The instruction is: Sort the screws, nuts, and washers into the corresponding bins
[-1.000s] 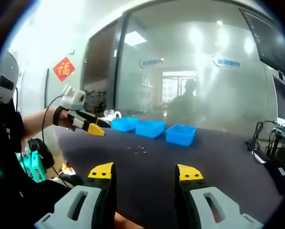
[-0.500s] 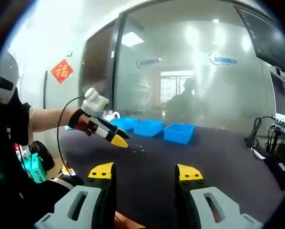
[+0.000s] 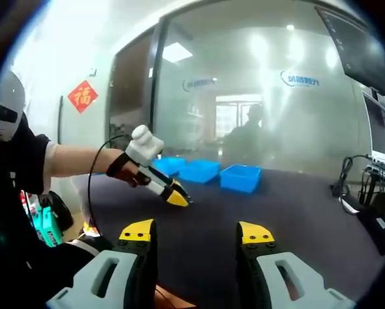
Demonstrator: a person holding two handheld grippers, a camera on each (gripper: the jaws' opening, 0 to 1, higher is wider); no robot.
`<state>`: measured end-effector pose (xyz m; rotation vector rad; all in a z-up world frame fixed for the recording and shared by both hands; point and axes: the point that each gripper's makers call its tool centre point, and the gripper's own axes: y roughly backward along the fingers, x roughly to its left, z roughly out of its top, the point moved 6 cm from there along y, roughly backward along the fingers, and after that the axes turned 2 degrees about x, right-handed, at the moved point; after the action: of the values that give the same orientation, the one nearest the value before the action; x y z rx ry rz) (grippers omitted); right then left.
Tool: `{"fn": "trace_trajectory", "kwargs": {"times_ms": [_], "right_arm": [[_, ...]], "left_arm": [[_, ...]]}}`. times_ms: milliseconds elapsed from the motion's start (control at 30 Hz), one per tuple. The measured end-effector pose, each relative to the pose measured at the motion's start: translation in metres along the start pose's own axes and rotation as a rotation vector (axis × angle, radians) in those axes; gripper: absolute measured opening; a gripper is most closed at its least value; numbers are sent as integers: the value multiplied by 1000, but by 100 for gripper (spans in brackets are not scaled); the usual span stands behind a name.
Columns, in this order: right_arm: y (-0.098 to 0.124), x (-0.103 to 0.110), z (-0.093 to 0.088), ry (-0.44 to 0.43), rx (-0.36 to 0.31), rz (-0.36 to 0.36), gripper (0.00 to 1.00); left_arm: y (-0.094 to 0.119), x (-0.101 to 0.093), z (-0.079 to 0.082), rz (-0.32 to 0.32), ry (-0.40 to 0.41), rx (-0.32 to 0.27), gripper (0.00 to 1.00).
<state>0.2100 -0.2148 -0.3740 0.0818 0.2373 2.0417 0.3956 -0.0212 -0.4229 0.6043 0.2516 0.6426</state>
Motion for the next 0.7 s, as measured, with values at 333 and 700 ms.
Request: {"fn": "trace_trajectory", "kwargs": {"times_ms": [333,700], "right_arm": [[0,2,-2,3,11,2,45],[1,3,0,4,9,5,45]], "left_arm": [[-6,-3,2,-3,-11,-10,21],[-10,-2,0,0,5,-14,12]]}}
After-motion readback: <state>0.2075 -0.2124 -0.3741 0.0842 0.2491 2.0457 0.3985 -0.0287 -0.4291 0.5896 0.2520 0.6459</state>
